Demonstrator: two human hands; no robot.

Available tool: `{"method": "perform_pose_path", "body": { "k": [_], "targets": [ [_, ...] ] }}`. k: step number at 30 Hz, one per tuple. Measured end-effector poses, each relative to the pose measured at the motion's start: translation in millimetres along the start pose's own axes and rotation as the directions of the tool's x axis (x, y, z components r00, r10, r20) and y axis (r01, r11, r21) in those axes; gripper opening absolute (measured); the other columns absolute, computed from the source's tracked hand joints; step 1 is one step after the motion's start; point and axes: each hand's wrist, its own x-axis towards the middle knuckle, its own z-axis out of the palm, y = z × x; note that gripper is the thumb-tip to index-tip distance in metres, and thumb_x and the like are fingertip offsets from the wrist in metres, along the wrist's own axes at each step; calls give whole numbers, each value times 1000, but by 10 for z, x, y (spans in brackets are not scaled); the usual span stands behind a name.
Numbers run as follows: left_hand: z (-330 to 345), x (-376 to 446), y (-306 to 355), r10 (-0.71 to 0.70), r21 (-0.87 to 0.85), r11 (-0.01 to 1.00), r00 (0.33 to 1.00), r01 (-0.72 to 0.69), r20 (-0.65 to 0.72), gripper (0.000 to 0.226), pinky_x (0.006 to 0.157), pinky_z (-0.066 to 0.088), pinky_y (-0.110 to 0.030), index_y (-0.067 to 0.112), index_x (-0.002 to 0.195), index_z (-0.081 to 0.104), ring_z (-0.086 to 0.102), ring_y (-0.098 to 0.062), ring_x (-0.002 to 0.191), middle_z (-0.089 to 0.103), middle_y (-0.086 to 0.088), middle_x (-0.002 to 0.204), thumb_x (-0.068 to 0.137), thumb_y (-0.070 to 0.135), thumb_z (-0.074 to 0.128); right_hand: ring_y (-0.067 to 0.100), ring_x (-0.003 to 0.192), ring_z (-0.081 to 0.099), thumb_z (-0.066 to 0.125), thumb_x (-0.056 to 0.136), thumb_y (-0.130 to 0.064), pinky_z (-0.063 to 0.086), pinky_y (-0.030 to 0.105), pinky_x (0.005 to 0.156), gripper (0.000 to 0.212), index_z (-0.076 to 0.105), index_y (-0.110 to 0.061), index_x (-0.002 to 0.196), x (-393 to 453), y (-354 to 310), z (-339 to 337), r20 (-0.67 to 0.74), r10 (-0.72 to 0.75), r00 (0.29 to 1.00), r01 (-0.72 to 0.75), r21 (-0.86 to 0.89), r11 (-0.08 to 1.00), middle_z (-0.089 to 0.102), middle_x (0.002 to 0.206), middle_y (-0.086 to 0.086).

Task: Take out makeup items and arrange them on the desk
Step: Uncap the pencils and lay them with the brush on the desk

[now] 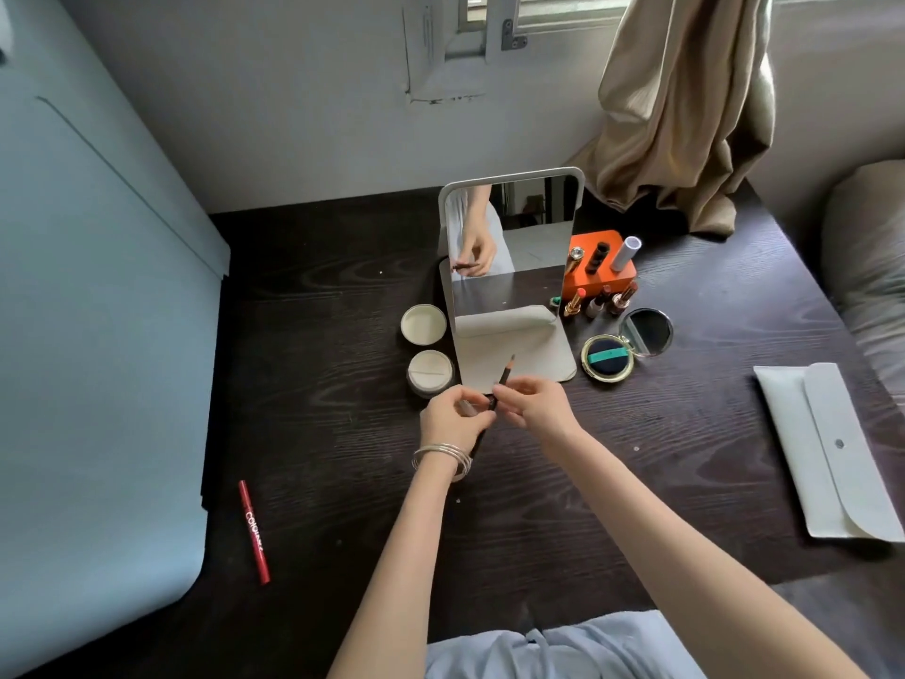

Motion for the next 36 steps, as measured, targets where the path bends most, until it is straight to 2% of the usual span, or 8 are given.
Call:
{"method": "perform_pose_path", "body": {
  "k": [3,7,12,15,22,28,33,36],
  "targets": [
    [-15,58,-60,14,111,994,996,-4,-90,10,70,48,-25,22,81,67,60,-14,74,63,5,73,74,21,75,23,98,66,75,77,-11,53,33,89,39,62,0,113,92,23,97,2,70,998,-70,-63,996,67,102,14],
    [-1,137,-127,6,291,956,988,38,-151,11,69,43,-26,26,89,64,64,-23,89,70,0,92,80,26,69,22,96,66,78,74,-13,52,35,92,29,66,-7,99,226,35,276,-76,125,989,-132,-102,986,69,101,11],
    [25,218,-276,134,489,871,980,-46,-145,16,75,49,-34,24,101,62,62,-21,94,67,2,99,88,16,57,27,87,66,80,68,-17,53,40,83,34,46,-20,69,345,116,481,-223,148,964,-183,-144,972,66,89,8],
    [54,246,-382,187,480,874,966,-81,-177,16,71,49,-37,19,99,63,61,-21,92,65,-1,94,87,11,58,24,79,63,78,70,-23,49,34,73,33,46,-20,63,378,128,532,-236,114,965,-170,-234,957,66,81,4],
    [68,285,-500,247,468,875,945,-123,-213,13,59,45,-35,15,91,65,61,-22,85,66,-2,87,81,7,65,23,80,66,76,73,-30,47,33,71,34,45,-21,62,440,136,566,-235,92,968,-171,-341,924,70,83,4],
    [99,309,-577,295,502,853,926,-145,-234,26,44,41,-28,20,76,63,60,-17,64,62,4,67,62,7,82,21,77,61,74,76,-35,41,29,66,34,45,-20,63,440,106,557,-225,80,971,-173,-429,886,68,81,-1],
    [20,248,-548,361,543,825,885,-157,-293,28,61,47,-32,22,82,65,61,-17,71,63,7,70,62,14,82,20,77,62,67,81,-37,46,33,68,25,51,-21,70,386,96,506,-168,-13,986,-60,-420,905,68,77,-2],
    [-96,130,-439,325,367,907,898,-207,-296,21,69,44,-28,22,90,66,58,-12,75,62,10,73,73,11,72,12,77,61,65,86,-26,48,26,73,11,61,-18,80,251,67,404,-46,-168,985,144,-333,932,66,78,-2]
  ]
}}
